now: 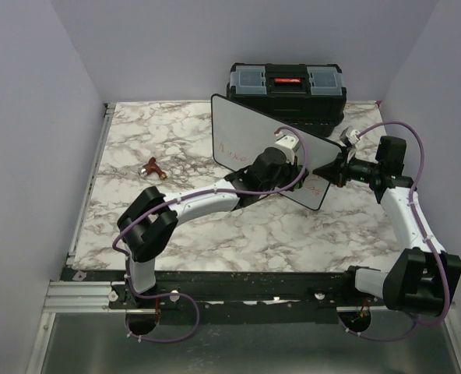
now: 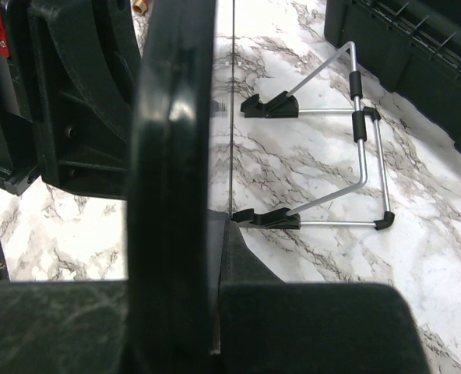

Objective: Erase the whiteboard
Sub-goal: Erase the whiteboard at the whiteboard stand.

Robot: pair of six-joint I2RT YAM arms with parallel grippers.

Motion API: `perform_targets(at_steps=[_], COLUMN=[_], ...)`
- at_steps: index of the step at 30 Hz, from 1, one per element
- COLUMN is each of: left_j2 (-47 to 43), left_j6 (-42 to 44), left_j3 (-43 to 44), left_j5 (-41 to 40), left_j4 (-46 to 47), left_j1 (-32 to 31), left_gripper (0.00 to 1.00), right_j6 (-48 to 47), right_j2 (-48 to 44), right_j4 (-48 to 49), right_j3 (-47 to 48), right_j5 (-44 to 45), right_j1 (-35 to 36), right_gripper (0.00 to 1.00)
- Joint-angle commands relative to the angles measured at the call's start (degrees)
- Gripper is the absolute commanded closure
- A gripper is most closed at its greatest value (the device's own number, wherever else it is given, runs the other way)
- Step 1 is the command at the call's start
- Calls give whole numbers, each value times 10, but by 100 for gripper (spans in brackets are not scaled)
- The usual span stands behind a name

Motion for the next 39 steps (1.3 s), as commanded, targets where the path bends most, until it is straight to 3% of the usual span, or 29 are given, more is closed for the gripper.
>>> perform_targets(at_steps=[1,12,25,33,39], left_j2=[-1,-59,-69,-38,-21], left_j6=[21,23,34,58,97], left_j3=[26,-31,-62,-36,-4], left_j5=[-109,-106,-83,-48,-71], left_j4=[24,51,69,103,87], left_j1=[54,70,99,66,31], left_gripper=[100,100,100,100,100], right_j6=[23,23,36,37,38], right_j2=[-8,-4,-8,-8,-6], right_j4=[-83,-82,-68,-66,-66], right_j3=[1,1,-3,-4,-4], right_j5=[-111,-109,-104,-104,-105], right_j1=[22,23,22,21,22], right_gripper=[99,100,99,99,99])
